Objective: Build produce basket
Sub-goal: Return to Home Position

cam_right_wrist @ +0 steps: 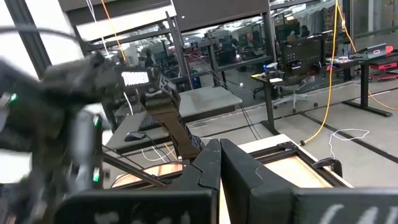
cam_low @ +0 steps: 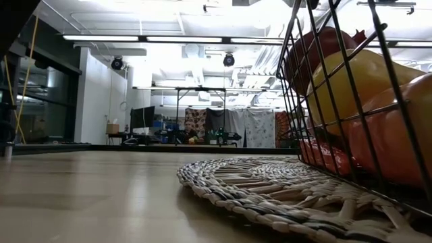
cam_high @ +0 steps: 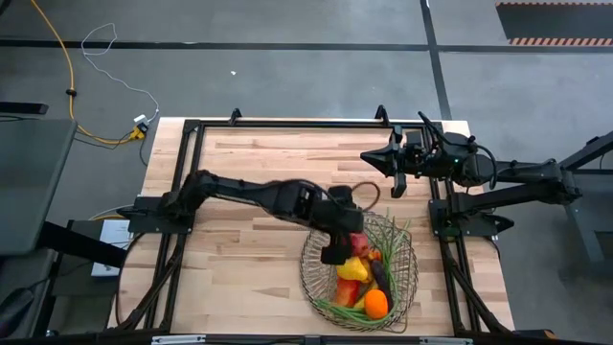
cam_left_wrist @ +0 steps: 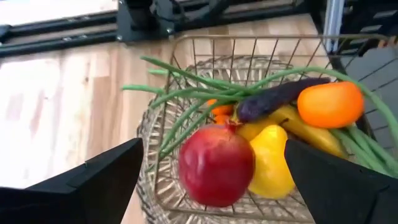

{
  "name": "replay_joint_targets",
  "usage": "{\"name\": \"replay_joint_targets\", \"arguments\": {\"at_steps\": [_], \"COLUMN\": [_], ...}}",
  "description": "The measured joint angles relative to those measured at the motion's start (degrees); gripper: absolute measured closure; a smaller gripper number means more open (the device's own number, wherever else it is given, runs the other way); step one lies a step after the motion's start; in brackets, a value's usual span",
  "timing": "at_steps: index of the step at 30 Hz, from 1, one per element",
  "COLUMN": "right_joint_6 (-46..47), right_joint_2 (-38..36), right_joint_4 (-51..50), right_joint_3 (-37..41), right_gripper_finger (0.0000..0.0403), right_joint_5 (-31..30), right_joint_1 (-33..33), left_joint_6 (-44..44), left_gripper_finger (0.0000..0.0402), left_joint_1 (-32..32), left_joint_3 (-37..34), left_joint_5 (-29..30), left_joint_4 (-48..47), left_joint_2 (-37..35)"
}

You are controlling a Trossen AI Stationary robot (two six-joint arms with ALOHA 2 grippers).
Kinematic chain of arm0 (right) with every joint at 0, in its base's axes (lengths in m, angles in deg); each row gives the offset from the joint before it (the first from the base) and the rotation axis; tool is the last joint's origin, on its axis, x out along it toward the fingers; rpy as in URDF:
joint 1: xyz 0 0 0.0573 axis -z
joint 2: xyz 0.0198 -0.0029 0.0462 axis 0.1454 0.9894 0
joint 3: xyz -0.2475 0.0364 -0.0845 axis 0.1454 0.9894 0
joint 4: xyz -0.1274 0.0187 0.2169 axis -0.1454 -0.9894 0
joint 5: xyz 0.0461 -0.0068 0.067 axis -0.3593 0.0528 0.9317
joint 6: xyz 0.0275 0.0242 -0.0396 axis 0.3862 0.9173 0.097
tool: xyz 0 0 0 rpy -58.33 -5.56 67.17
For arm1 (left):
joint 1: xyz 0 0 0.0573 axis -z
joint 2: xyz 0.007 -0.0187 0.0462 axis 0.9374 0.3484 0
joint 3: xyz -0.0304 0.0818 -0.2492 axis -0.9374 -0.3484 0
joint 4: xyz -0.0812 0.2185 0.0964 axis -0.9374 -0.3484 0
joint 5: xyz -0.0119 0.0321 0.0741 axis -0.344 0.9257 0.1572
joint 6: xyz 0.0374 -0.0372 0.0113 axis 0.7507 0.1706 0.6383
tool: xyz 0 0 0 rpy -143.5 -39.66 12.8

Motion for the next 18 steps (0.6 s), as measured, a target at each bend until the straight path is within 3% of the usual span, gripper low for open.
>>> {"name": "replay_joint_targets", "arguments": {"at_steps": [7, 10, 13, 18], "right_joint_6": [-1.5, -1.4, -1.5, -1.5], "right_joint_2": [-0.5, -0.8, -0.9, -0.8], "right_joint_4": [0.1, 0.0, 0.1, -0.3], "right_joint_3": [0.0, 0.0, 0.0, 0.0], "right_gripper_finger": [0.0403, 0.0403, 0.0403, 0.0403], "right_joint_5": [0.0, 0.0, 0.6, 0.9], "right_joint_1": [0.0, 0.0, 0.0, 0.0], "left_joint_6": [0.2, 0.4, -1.3, -6.6], "left_gripper_finger": [0.0021, 0.0021, 0.0021, 0.0021], "left_joint_1": [-2.1, -2.5, -3.0, -4.0], "left_joint_3": [-0.2, -4.1, -14.2, -39.4], "left_joint_5": [1.7, 1.8, 2.2, 2.8], "left_joint_4": [-0.6, 0.7, 6.4, 25.9], "left_joint_2": [-3.9, -6.7, -12.2, -28.4]}}
